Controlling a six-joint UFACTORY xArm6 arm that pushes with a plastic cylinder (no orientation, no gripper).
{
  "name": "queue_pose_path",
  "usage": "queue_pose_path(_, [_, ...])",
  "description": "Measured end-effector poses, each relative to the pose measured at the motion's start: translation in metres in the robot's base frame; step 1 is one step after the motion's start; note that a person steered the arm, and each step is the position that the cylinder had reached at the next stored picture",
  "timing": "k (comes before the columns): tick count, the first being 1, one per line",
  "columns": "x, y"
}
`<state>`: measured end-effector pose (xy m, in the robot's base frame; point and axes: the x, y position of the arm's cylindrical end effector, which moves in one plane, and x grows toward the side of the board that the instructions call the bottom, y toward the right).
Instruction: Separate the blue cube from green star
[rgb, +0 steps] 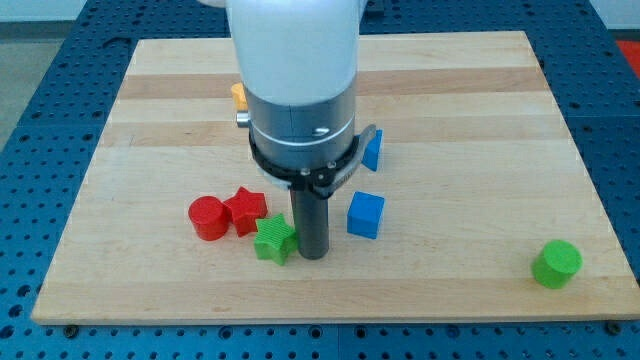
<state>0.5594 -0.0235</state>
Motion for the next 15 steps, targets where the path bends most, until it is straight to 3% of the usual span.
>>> queue_pose_path(2, [-0.04,0.063])
queue_pose_path(5, [-0.024,0.109])
queue_pose_path(8, [-0.071,0.111])
queue_pose_path(12, [-0.017,0.072])
queue_pose_path(15, [-0.072,0.072])
